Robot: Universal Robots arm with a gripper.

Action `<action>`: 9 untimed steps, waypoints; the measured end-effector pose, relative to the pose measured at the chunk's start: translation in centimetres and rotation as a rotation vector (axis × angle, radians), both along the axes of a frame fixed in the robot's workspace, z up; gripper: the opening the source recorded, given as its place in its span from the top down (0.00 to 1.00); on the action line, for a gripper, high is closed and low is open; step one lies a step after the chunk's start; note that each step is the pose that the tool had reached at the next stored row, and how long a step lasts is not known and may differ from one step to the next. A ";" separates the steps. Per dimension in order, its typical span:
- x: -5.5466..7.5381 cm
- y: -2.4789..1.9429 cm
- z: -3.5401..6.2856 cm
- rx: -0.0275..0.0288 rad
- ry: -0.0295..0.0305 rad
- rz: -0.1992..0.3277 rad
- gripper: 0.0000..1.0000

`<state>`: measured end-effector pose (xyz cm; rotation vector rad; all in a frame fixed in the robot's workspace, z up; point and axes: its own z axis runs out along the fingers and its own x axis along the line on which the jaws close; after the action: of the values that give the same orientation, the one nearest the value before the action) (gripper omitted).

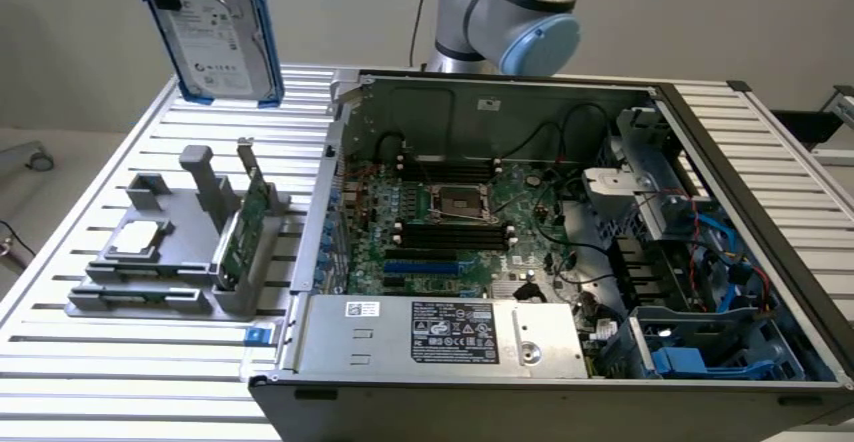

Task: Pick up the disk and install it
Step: 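Pick up the disk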

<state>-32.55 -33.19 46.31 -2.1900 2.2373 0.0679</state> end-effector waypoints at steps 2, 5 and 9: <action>0.9 0.00 0.25 0.0001 0.0008 0.000 0.67; 2.3 0.00 0.65 0.0001 0.0025 0.000 0.67; 4.1 0.00 1.19 0.0000 0.0045 0.000 0.67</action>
<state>-28.45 -33.19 47.50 -2.1921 2.2396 0.0728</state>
